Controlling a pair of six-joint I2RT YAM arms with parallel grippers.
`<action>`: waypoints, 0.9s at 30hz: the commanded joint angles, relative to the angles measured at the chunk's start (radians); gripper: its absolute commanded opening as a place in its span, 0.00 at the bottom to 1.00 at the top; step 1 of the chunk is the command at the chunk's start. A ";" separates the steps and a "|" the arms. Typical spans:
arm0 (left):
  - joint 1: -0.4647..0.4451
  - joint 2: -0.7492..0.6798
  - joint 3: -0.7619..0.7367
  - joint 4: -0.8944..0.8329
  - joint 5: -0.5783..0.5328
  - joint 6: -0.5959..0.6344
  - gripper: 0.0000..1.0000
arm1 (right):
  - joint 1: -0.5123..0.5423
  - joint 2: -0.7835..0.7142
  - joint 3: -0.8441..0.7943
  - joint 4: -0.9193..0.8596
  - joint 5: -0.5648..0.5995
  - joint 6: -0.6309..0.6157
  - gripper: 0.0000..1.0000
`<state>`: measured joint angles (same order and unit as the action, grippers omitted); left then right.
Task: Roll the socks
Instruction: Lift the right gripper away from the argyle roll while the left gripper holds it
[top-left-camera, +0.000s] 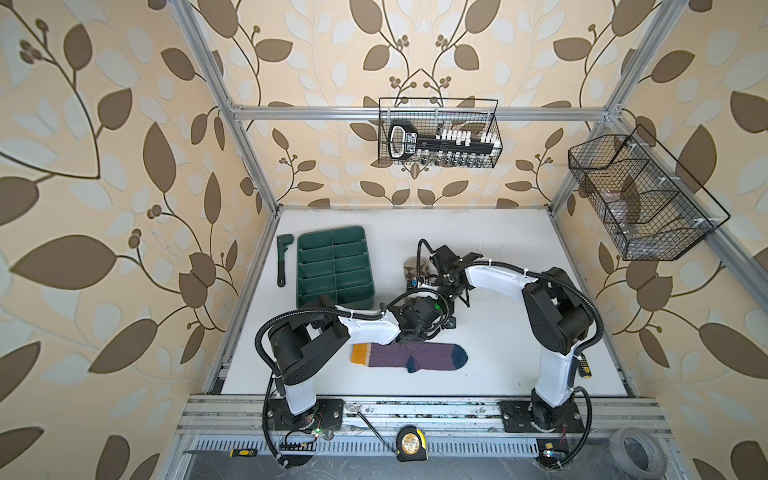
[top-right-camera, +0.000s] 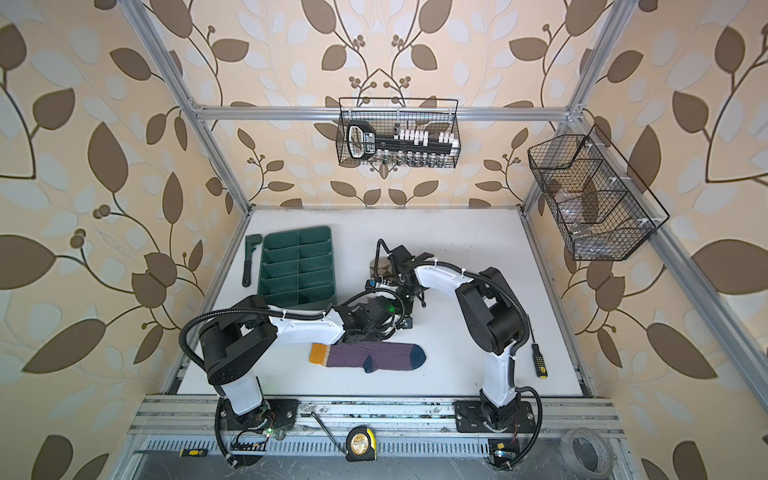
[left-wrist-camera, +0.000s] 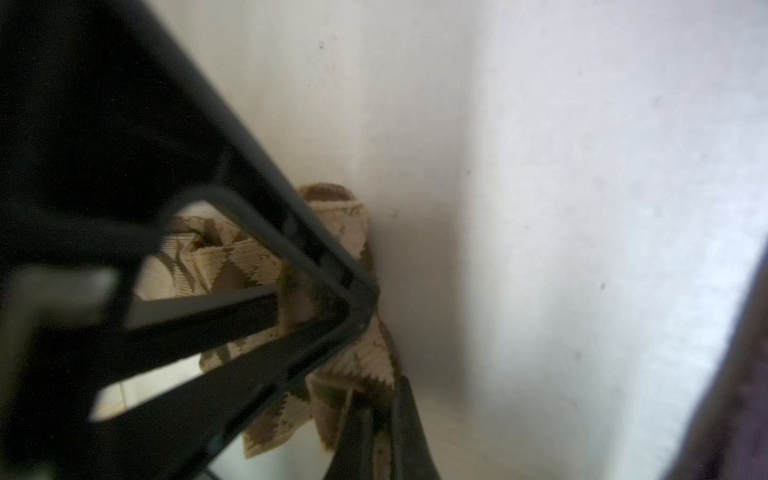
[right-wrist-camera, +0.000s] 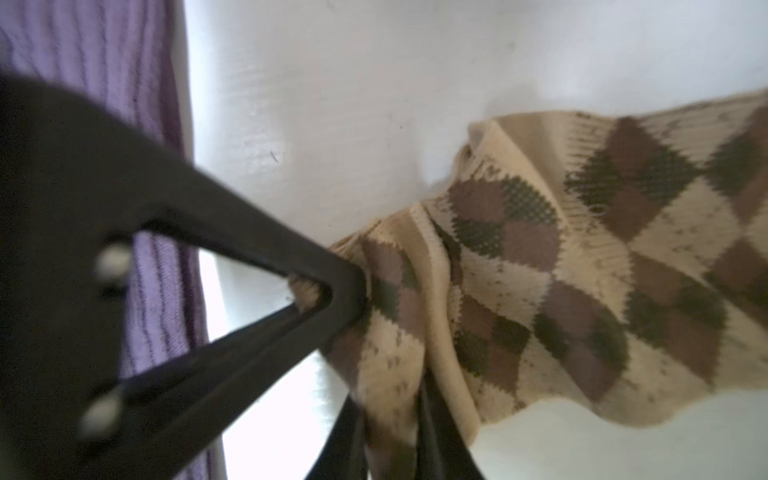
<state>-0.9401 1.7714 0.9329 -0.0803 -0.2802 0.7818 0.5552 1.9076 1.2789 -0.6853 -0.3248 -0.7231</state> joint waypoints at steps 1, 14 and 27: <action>0.112 0.001 0.054 -0.085 0.073 -0.041 0.00 | 0.011 -0.096 -0.099 -0.075 0.007 0.054 0.40; 0.222 0.023 0.247 -0.404 0.411 -0.049 0.00 | -0.223 -0.587 -0.320 0.320 0.385 0.371 0.46; 0.319 0.134 0.385 -0.591 0.680 -0.139 0.00 | 0.003 -1.010 -0.687 0.735 0.347 -0.030 0.55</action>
<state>-0.6277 1.8912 1.2835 -0.5957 0.3164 0.6750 0.4633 0.8490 0.6147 0.0032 0.0059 -0.5591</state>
